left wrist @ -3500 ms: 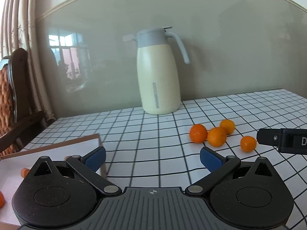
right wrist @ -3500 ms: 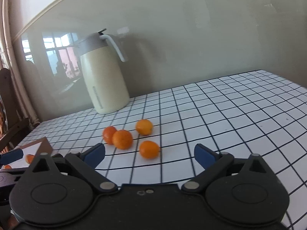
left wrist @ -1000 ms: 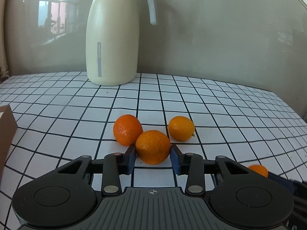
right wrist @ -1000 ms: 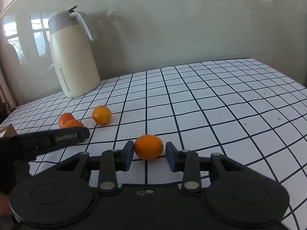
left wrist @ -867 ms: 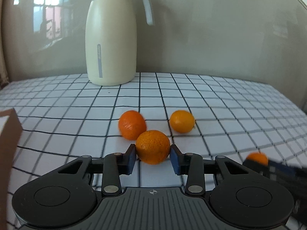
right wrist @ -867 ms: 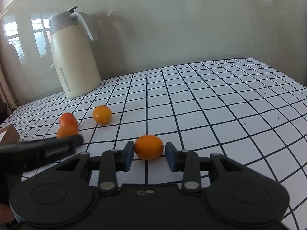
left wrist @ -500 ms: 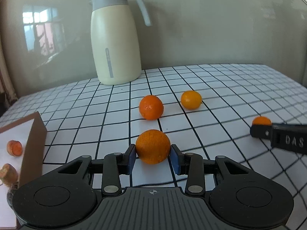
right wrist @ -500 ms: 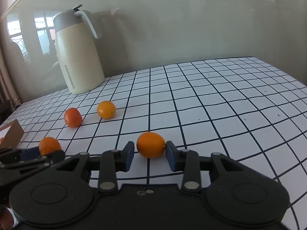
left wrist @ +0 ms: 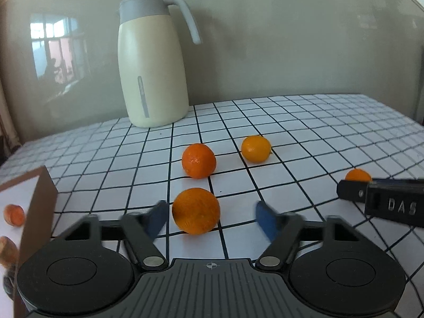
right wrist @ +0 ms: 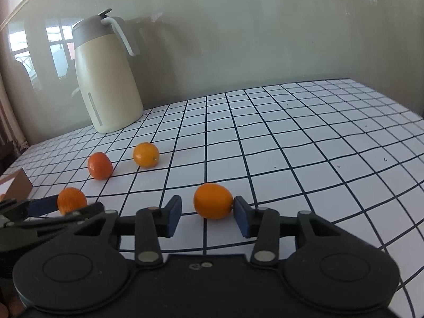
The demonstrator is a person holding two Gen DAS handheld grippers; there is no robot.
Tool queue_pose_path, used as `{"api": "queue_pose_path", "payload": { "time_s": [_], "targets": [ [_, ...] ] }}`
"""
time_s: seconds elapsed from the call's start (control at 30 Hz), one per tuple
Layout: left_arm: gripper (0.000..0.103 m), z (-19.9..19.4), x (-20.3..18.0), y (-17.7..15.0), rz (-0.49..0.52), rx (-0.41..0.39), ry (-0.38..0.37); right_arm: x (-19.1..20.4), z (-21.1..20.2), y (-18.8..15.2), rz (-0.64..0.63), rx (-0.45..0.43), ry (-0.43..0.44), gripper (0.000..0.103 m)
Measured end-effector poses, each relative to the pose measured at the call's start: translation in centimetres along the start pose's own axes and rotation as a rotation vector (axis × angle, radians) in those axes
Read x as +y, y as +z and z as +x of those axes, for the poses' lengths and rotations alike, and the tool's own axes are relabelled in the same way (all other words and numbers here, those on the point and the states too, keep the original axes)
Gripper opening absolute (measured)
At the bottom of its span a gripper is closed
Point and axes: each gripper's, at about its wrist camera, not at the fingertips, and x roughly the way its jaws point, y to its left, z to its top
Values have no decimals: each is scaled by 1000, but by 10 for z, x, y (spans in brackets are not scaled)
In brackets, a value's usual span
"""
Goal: Organize fruits
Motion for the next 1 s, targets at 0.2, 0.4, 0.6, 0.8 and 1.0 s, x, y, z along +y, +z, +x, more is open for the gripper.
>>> {"api": "queue_pose_path", "payload": {
  "time_s": [0.2,0.4,0.6,0.8,1.0],
  "targets": [
    [38,4,5,-1,-28,5,12,-1,1,1,-6,-3,-10,25],
    [37,5,7,-1,-39,2,2,-2,1,0,-6,3,-7,24],
    [37,-1,8,-3,-35,-12,-10,3,-7,1,-6,-19,13,24],
    [37,-21,13,-4,-16,-31,-17,18,-17,0,-29,-28,81,24],
    [37,-42,30,-10,-21,-35,-6,40,-29,-4,-68,-20,165,24]
  ]
}}
